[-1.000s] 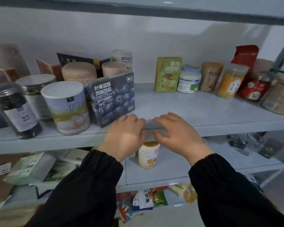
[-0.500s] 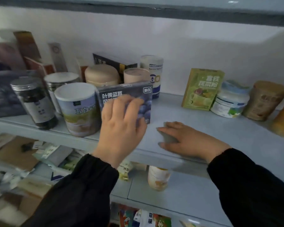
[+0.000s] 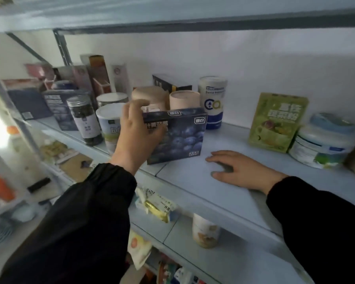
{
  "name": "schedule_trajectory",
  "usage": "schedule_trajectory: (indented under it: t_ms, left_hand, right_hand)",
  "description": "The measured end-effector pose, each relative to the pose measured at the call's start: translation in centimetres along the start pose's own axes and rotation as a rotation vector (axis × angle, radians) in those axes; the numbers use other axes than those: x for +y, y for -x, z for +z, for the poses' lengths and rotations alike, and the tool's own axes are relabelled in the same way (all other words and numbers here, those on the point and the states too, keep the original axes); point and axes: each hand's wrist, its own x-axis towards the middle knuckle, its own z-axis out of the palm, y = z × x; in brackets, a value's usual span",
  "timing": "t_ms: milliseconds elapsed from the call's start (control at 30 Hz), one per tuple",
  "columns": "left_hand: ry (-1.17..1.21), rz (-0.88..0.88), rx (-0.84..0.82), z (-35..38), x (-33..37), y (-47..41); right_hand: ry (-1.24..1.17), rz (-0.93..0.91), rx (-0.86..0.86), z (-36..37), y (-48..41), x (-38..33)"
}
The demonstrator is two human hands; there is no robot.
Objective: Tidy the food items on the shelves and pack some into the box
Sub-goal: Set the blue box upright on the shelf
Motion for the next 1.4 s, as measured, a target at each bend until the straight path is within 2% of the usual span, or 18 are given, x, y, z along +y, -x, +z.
schedule_trajectory:
  t_ms: [100, 167, 233, 333, 467, 533, 633, 733, 933, 1267, 1400]
  left_hand:
    - [0.241, -0.263, -0.047, 0.9, 0.4, 1.7]
    - [0.243, -0.333, -0.076, 2.1, -0.4, 3.0]
    - [0.250, -0.370, -0.109, 3.4, -0.7, 4.6]
    - [0.418, -0.421, -0.085, 4.9, 0.0, 5.6]
    - [0.664, -0.359, -0.149, 6.9, 3.3, 4.7]
    - [0.707, -0.342, -0.225, 8.4, 5.1, 4.2]
    - [0.764, -0.373, -0.208, 10.7, 6.5, 3.6]
    - [0.785, -0.375, -0.148, 11.8, 6.3, 3.7]
    - [0.858, -0.392, -0.177, 12.9, 4.6, 3.3]
    - [0.744, -0.388, -0.198, 13.3, 3.5, 3.3]
    - [0.785, -0.391, -0.228, 13.6, 3.2, 3.2]
  right_hand:
    - [-0.053, -0.025, 0.032, 0.0, 0.2, 0.2]
    - [-0.106, -0.030, 0.061, 0.0, 0.2, 0.5]
    - [-0.220, -0.004, 0.114, 0.0, 0.2, 0.7]
    - [-0.574, 0.052, 0.257, -0.2, -0.2, 0.9]
    - [-0.994, -0.016, 0.378, -0.5, -0.3, 1.1]
    - [-1.171, -0.015, 0.519, -0.9, -0.3, 1.1]
    - [-1.195, 0.028, 0.653, -1.7, 0.0, 1.6]
    - [-1.192, 0.068, 0.632, -1.8, 0.5, 1.8]
    - [-1.194, 0.104, 0.624, -1.7, 0.5, 1.8]
    - [-1.095, 0.068, 0.639, -1.7, 0.7, 1.7]
    - [-1.237, -0.001, 0.678, -1.9, 0.8, 1.2]
